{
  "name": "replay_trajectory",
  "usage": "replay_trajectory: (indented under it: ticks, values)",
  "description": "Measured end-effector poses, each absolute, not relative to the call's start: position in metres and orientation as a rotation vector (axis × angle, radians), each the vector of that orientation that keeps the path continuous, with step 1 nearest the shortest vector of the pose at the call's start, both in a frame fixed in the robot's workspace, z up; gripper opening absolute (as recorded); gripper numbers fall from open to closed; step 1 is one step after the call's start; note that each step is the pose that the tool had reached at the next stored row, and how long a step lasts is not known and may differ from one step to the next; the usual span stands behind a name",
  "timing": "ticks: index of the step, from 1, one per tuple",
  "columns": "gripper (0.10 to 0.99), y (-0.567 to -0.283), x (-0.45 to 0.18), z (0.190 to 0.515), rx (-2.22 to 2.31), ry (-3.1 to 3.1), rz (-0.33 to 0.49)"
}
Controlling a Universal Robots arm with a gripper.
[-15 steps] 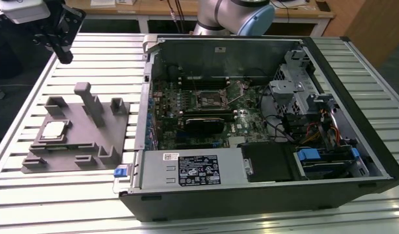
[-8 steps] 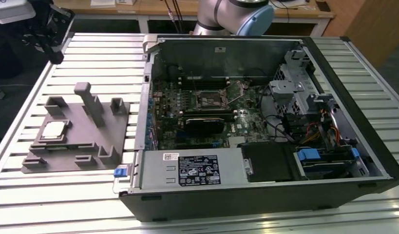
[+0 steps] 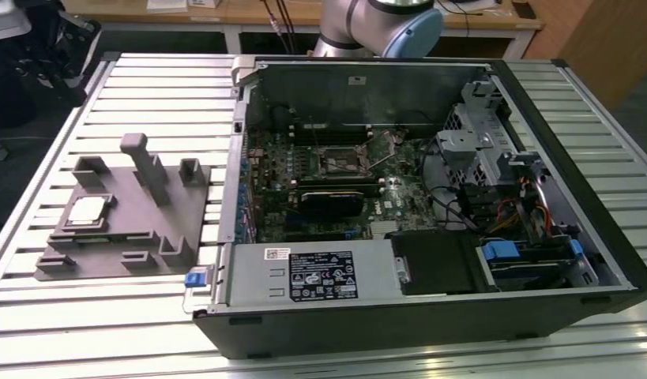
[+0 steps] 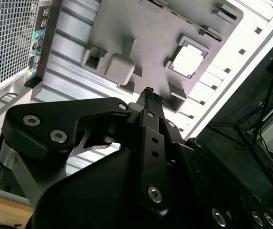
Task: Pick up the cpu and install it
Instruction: 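Reach for the cpu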
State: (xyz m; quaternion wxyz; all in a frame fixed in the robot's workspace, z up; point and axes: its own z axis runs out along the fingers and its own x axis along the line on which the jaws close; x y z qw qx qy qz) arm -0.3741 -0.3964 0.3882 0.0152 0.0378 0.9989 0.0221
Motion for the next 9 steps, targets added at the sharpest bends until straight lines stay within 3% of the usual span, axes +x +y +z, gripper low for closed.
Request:
replay_trajectory:
  ticks: [9]
  values:
    - [0.106,-0.396,-0.391,0.383,0.118,3.108,0.069]
